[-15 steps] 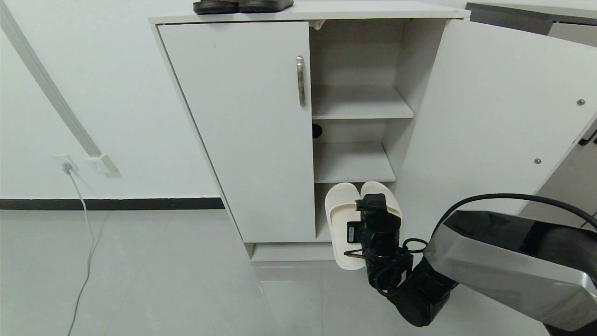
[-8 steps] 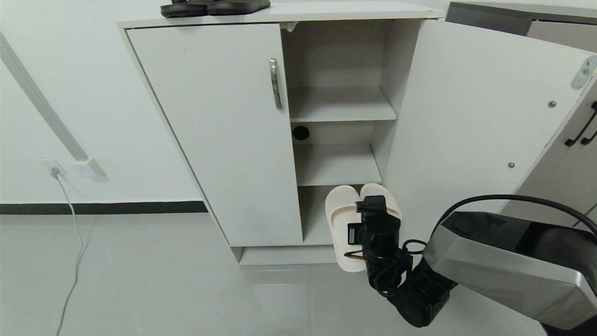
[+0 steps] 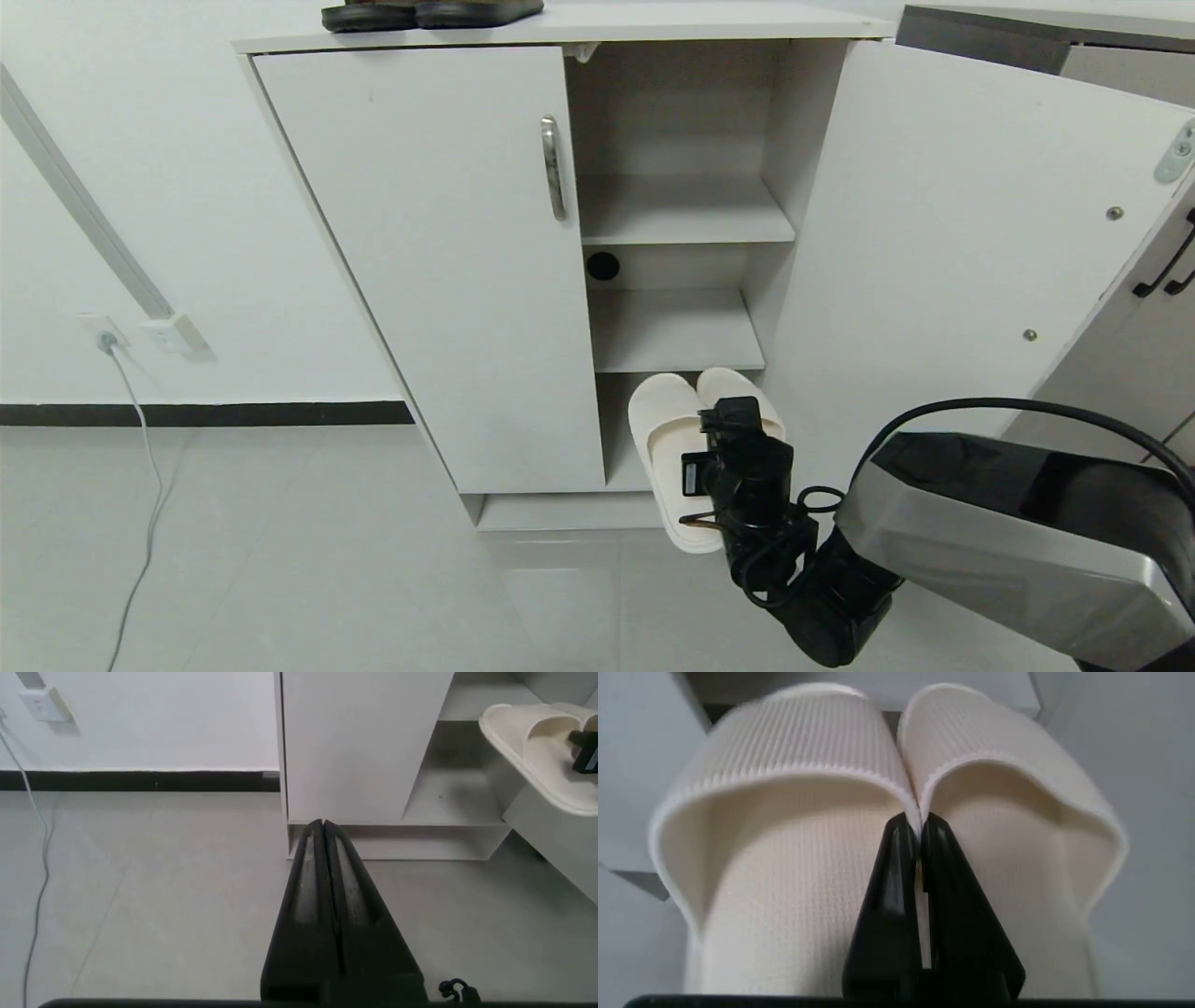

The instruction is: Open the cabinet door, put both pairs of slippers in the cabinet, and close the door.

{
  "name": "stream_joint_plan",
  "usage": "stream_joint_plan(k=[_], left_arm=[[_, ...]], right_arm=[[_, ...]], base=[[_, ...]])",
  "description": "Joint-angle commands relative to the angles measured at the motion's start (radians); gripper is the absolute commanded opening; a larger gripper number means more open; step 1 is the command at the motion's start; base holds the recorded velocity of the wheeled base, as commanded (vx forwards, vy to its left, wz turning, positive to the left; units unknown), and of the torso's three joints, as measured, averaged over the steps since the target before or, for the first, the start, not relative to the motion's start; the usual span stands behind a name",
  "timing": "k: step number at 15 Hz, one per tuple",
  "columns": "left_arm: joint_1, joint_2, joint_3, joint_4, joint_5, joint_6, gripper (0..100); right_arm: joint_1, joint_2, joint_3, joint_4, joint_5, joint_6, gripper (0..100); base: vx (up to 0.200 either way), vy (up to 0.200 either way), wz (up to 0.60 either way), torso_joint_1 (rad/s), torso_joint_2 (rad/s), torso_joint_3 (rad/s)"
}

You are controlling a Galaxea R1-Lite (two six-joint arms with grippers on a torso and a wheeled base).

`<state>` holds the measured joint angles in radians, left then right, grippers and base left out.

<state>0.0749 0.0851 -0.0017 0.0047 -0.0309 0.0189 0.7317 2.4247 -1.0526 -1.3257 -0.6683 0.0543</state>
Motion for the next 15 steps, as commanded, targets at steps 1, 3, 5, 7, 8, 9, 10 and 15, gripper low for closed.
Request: stream_joint_plan(k=[1,3,5,7,8,9,10,15], left_arm=[[0.0,0.001,0.0,0.0,0.0,-0.001,0],[0.0,0.001,0.0,0.0,0.0,0.001,0],[0.0,0.001,0.0,0.0,0.0,-0.001,0],[0.0,0.001,0.0,0.0,0.0,0.001,0],[0.0,0.001,0.0,0.0,0.0,0.001,0],[0.0,0.001,0.0,0.0,0.0,0.001,0],[0.0,0.001,0.0,0.0,0.0,0.001,0],[0.0,0.001,0.0,0.0,0.0,0.001,0]], right_arm=[[0.037,-0.009,-0.003,0.002,-0.005,-0.002,0],[0.037,-0.01,-0.006,0.008,-0.007,-0.004,0],[0.026,-0.009,-0.017,0.026,-0.007,0.001,0],[0.025,-0.009,-0.02,0.026,-0.007,0.001,0],[0.021,-0.009,-0.02,0.026,-0.007,0.001,0],[0.02,-0.01,-0.02,0.026,-0.008,0.001,0],[0.02,-0.01,-0.02,0.026,-0.008,0.001,0],[0.02,-0.01,-0.02,0.026,-0.008,0.001,0]], base=[[0.0,0.0,0.0,0.0,0.0,0.0],[0.0,0.0,0.0,0.0,0.0,0.0],[0.0,0.0,0.0,0.0,0.0,0.0],[0.0,0.0,0.0,0.0,0.0,0.0],[0.2,0.0,0.0,0.007,0.0,-0.002],[0.2,0.0,0.0,0.007,0.0,0.007],[0.2,0.0,0.0,-0.002,0.0,0.002],[0.2,0.0,0.0,0.002,0.0,0.003]])
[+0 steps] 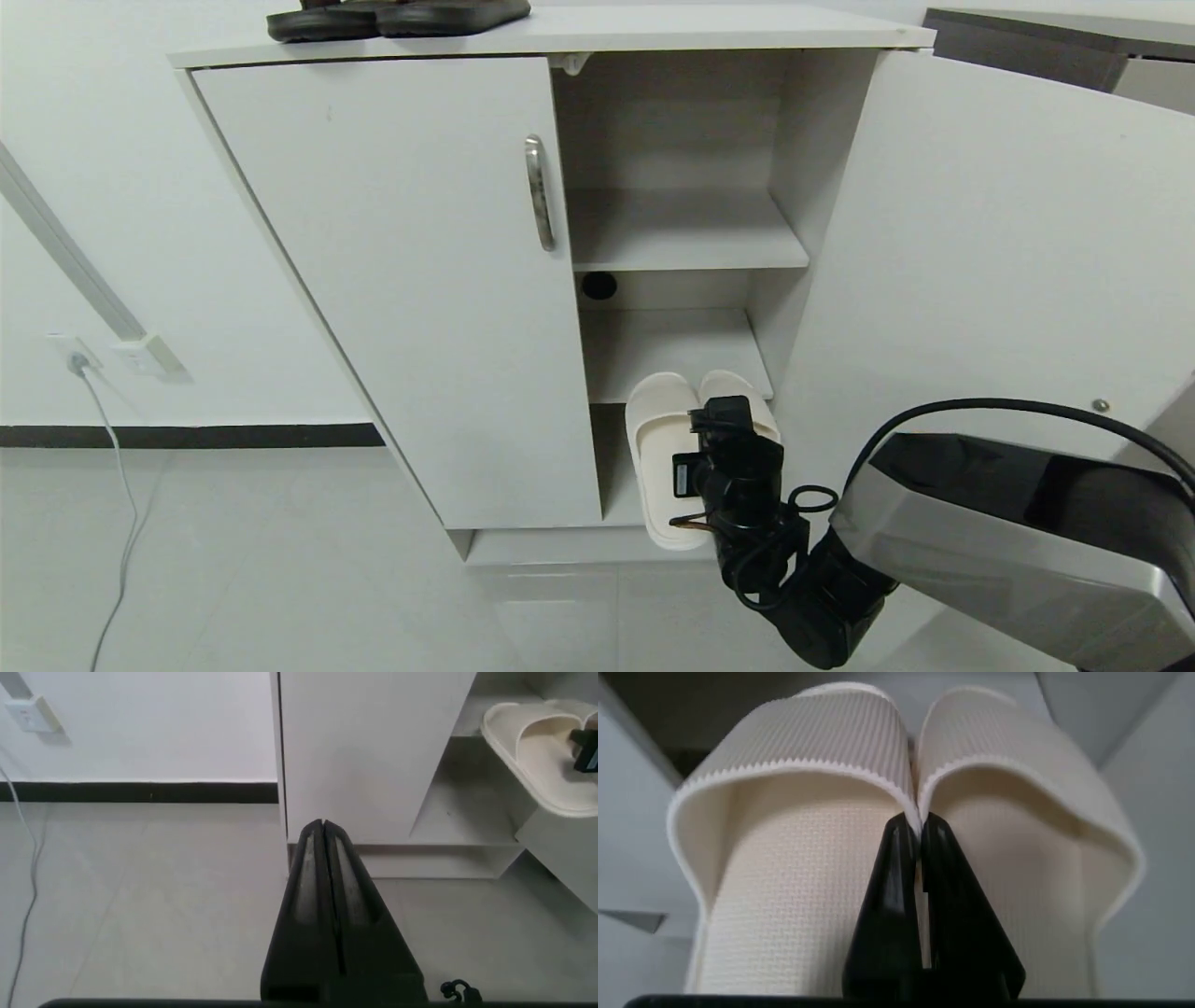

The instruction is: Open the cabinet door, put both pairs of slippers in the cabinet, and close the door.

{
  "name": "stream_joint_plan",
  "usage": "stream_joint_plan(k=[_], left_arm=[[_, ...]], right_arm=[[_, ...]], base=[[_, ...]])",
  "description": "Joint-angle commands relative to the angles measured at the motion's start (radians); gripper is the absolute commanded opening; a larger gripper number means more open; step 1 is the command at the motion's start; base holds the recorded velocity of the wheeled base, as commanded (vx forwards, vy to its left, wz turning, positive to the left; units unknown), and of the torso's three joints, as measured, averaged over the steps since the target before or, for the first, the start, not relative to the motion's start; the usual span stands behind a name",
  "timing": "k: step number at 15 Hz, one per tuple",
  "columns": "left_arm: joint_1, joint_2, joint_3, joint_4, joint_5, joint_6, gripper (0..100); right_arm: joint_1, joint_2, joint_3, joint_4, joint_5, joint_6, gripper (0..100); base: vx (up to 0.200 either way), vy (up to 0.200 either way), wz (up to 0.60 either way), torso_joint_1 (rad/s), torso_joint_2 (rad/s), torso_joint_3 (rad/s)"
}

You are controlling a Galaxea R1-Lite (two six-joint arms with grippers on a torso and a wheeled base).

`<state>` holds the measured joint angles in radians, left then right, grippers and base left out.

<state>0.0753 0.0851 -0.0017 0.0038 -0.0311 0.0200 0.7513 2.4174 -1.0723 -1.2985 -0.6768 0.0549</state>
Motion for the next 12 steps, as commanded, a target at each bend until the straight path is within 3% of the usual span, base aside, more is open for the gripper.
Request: stream_joint_plan(k=[1,3,12], left_arm=[[0.0,0.001,0.0,0.001,0.0,0.0,0],[0.0,0.001,0.0,0.001,0.0,0.0,0],[0.0,0.001,0.0,0.001,0.0,-0.002,0]], right_arm=[[0.0,-0.003,-0.001,0.001,0.0,-0.001,0],[-0.001,0.008,-0.041,0.025,0.0,-0.001,0],[-0.075,0.117,-0.362,0.278,0.002,0.002,0]], base=[[0.2,0.0,0.0,0.002,0.0,0.007],[0.2,0.0,0.0,0.005,0.0,0.0],[0.0,0.0,0.0,0.0,0.0,0.0]])
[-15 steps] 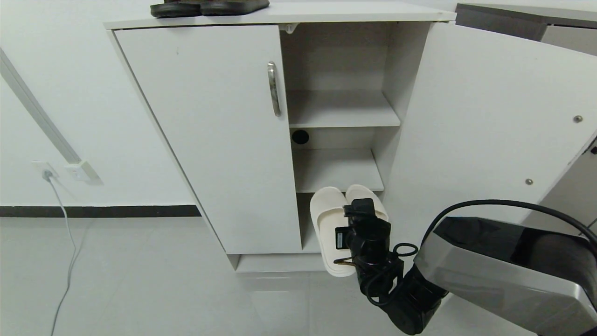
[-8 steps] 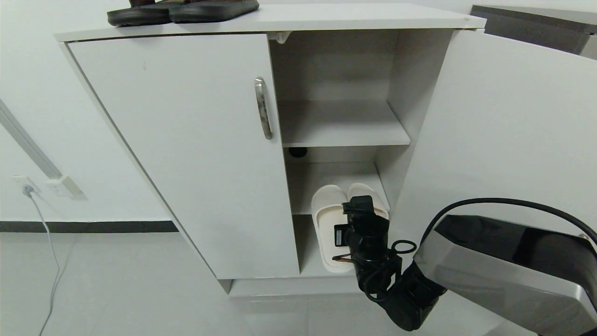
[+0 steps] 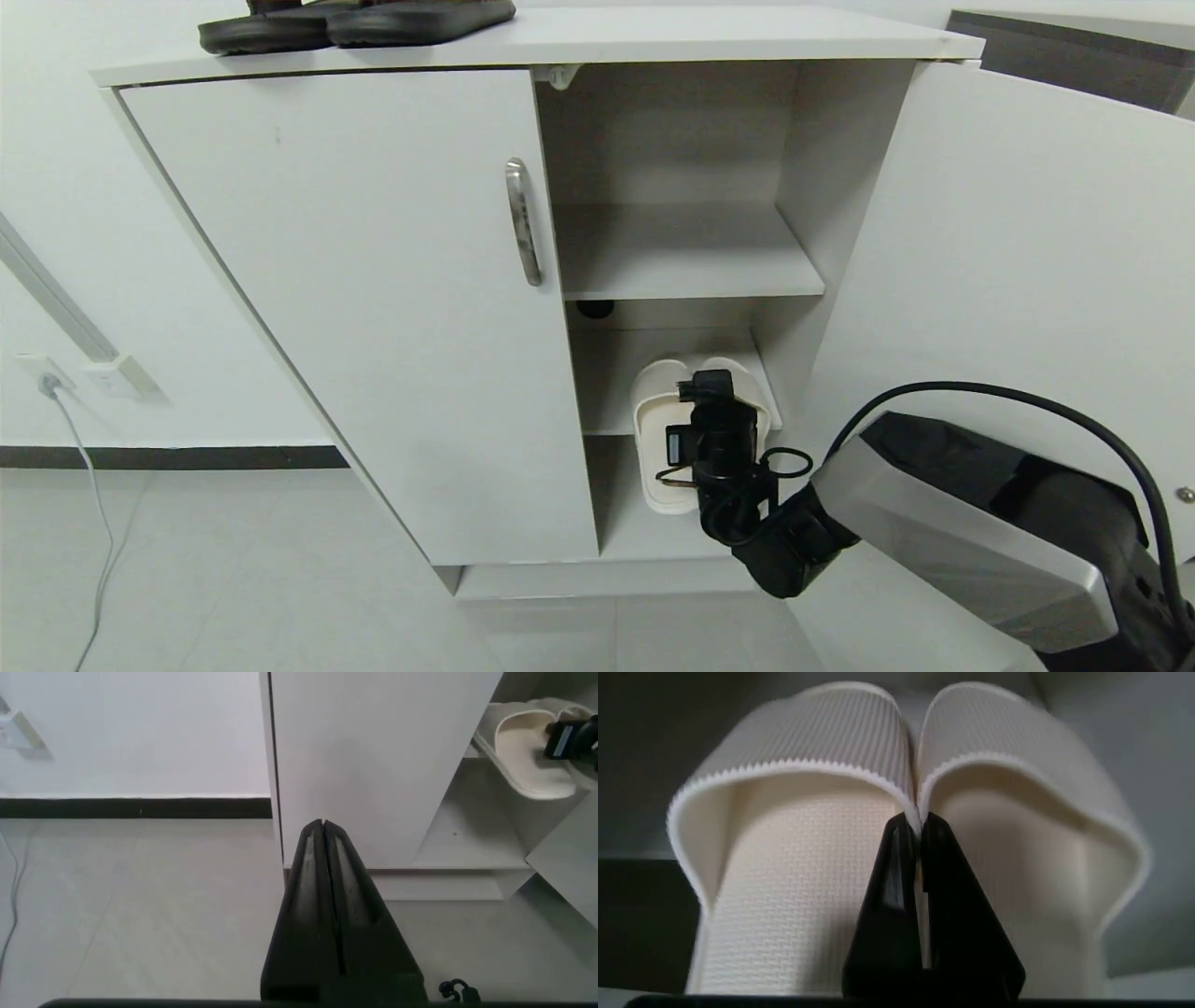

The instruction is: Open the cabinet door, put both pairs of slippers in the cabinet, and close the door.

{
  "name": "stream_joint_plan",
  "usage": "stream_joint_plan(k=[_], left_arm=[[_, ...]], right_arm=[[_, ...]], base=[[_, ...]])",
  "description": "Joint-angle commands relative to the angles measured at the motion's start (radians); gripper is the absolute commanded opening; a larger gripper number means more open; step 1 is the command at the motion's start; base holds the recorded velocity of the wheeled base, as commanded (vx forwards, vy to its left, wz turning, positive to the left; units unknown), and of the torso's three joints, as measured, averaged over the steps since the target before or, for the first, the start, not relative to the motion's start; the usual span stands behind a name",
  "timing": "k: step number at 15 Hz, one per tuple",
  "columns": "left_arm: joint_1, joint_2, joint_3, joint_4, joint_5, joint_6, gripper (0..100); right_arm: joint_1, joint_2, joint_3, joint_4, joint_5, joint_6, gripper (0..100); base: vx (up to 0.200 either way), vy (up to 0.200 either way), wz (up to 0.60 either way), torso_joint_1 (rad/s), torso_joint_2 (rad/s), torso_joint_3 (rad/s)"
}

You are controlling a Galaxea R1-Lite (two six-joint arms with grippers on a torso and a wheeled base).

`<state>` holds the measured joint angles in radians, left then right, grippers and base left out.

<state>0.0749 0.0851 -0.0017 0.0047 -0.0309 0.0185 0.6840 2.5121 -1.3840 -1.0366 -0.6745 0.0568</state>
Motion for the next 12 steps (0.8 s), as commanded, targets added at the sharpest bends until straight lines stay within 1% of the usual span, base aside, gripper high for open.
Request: stream_joint_plan(k=[1,3,5,7,9,11,12], left_arm=[[0.0,0.001,0.0,0.0,0.002,0.0,0],[0.0,-0.001,0.0,0.0,0.005,-0.003,0],[0.0,0.001,0.0,0.0,0.005,-0.003,0],[0.0,0.001,0.0,0.0,0.005,-0.003,0],[0.0,0.001,0.0,0.0,0.005,-0.003,0],[0.0,-0.001,0.0,0.0,0.005,-0.003,0],[0.0,-0.001,0.0,0.0,0.005,-0.003,0]], right_arm=[[-0.014,0.033,-0.093,0.049,0.0,0.0,0],[-0.02,0.053,-0.184,0.141,0.001,0.029,0],[-0.024,0.062,-0.286,0.276,0.004,0.09,0],[-0.029,0.071,-0.371,0.359,0.007,0.109,0],[-0.032,0.111,-0.451,0.4,0.01,0.107,0],[-0.049,0.163,-0.56,0.44,0.012,0.107,0],[-0.054,0.172,-0.578,0.449,0.012,0.106,0]], base=[[0.0,0.0,0.0,0.0,0.0,0.0],[0.0,0.0,0.0,0.0,0.0,0.0],[0.0,0.0,0.0,0.0,0.0,0.0],[0.0,0.0,0.0,0.0,0.0,0.0],[0.0,0.0,0.0,0.0,0.0,0.0],[0.0,0.0,0.0,0.0,0.0,0.0],[0.0,0.0,0.0,0.0,0.0,0.0]])
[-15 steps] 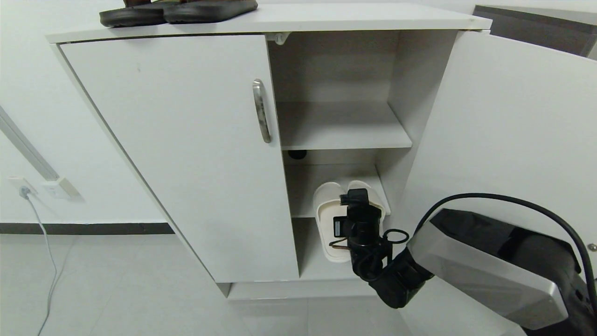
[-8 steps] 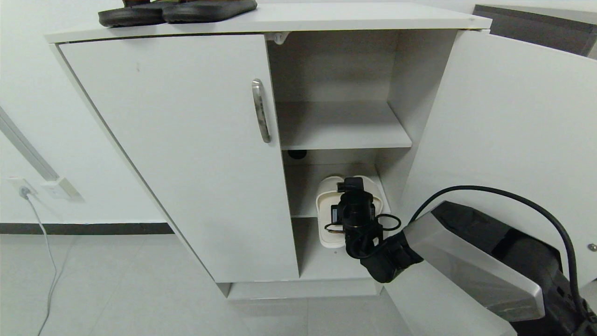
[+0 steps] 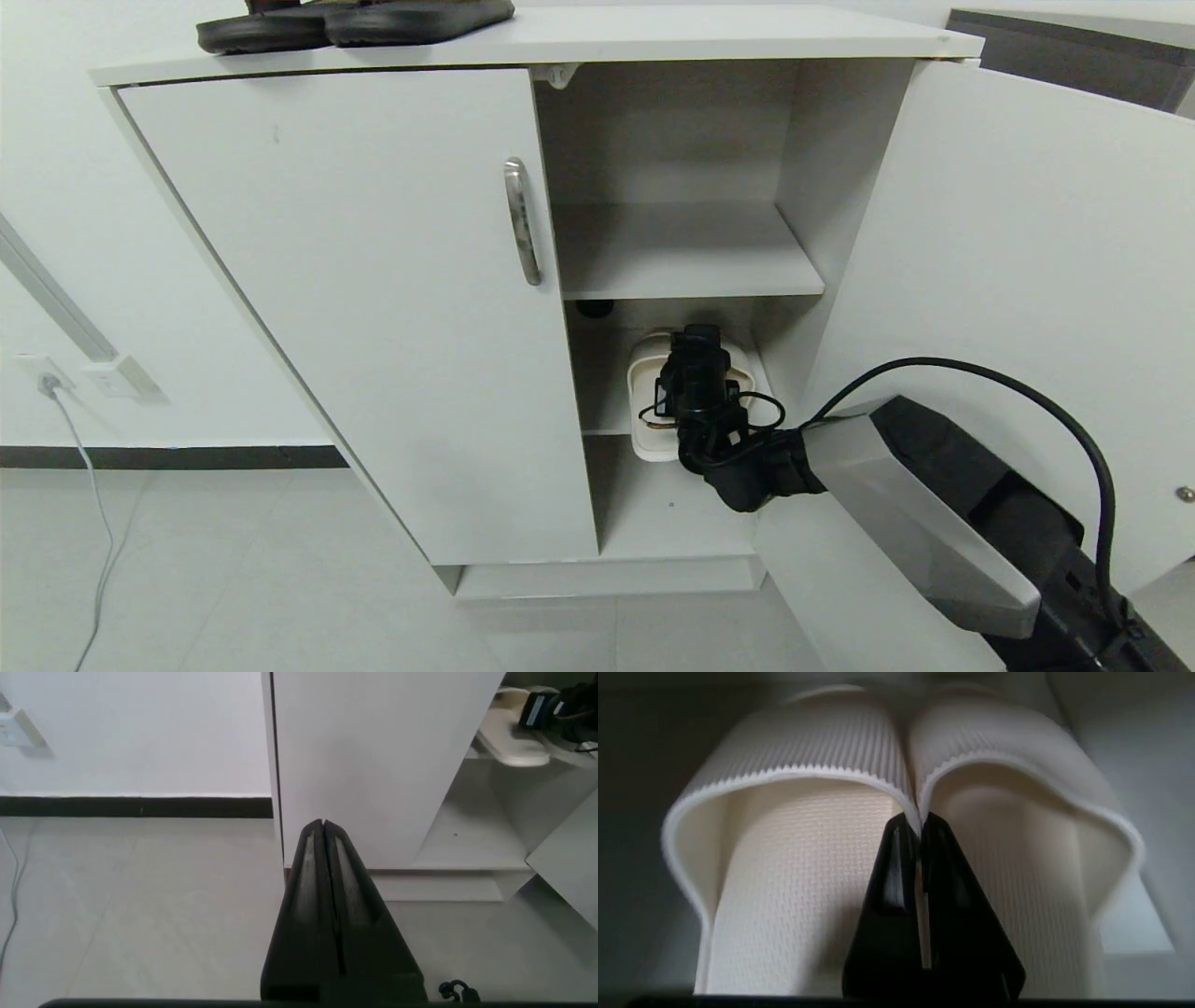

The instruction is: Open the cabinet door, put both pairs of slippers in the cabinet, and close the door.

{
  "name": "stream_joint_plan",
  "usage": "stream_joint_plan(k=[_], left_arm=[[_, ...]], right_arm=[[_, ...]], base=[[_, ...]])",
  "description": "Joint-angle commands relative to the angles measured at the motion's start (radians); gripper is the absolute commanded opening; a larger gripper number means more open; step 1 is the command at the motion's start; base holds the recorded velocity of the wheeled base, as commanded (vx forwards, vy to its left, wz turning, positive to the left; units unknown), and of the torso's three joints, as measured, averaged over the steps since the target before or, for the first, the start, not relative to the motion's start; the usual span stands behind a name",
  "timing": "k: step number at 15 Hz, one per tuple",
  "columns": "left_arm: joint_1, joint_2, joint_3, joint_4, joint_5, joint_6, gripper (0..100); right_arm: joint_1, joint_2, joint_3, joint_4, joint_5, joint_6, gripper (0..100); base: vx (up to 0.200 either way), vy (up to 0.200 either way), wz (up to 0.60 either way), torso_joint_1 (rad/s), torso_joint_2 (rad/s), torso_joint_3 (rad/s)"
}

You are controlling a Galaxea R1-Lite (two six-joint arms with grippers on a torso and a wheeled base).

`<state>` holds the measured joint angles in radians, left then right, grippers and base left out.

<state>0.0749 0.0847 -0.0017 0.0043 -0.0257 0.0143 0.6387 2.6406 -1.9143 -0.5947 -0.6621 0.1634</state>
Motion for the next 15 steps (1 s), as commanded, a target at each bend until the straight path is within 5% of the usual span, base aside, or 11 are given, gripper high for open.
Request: stream_joint_plan(k=[1,15], left_arm=[[0.0,0.0,0.0,0.0,0.0,-0.002,0],[0.0,0.001,0.0,0.0,0.0,-0.002,0]], right_arm=[[-0.017,0.058,-0.085,0.032,0.012,-0.004,0],[-0.03,0.075,-0.086,-0.07,0.026,-0.038,0]], base=[[0.0,0.0,0.0,0.0,0.0,0.0],[0.0,0.0,0.0,0.0,0.0,0.0]])
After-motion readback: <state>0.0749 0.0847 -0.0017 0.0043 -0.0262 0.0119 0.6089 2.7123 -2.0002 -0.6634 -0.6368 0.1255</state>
